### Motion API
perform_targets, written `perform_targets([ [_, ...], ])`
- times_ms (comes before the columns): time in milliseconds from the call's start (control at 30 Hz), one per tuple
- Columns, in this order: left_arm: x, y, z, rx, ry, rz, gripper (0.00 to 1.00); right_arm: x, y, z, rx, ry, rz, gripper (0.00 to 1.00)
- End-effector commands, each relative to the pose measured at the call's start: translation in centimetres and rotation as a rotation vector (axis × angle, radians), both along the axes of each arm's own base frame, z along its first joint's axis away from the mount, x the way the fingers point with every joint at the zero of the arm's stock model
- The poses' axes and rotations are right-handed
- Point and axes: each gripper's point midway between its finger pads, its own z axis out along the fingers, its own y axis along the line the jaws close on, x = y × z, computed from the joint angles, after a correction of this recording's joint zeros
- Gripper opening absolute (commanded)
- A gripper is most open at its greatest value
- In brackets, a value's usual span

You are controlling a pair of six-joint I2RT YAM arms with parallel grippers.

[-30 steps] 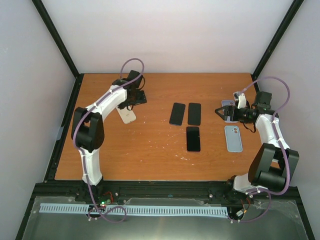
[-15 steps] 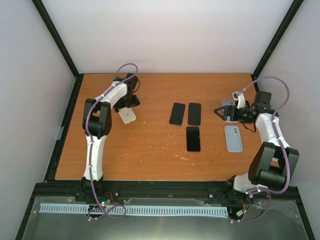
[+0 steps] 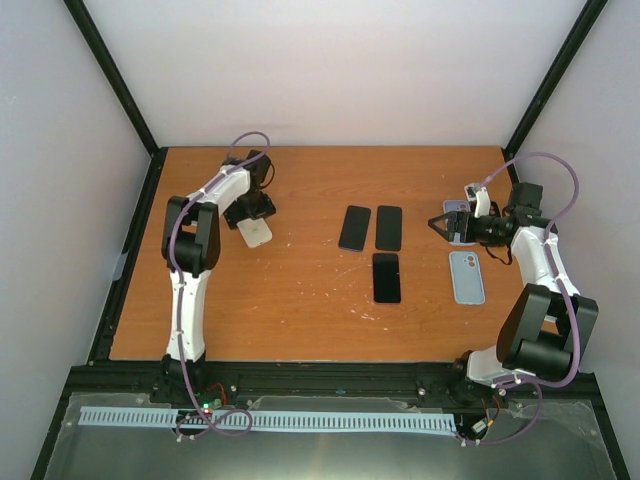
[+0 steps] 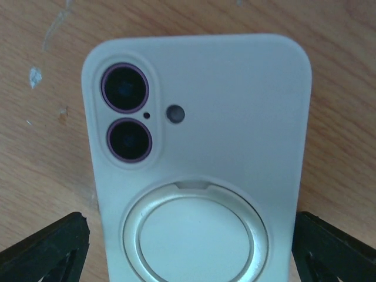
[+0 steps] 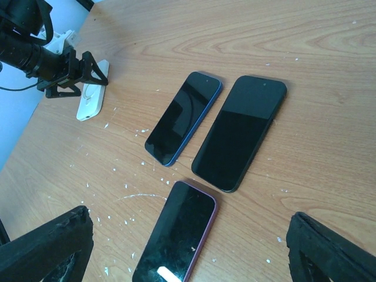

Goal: Take the phone out of the phone case
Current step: Pick up the phone at the center of the board.

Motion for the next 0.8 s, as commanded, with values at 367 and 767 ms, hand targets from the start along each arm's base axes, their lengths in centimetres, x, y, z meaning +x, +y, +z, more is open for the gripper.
perform_targets([
  [367, -0.4, 0.0, -1.2, -0.075, -0.041, 0.005, 0.82, 0.4, -0.1, 0.3, 0.004, -0.007, 0.010, 0.87],
  [767, -0.1, -1.7, -2.2, -0.157, -0.060, -0.092, 0.84, 1.3, -1.5, -2.3, -0.081, 0.045, -0.030, 0.86],
])
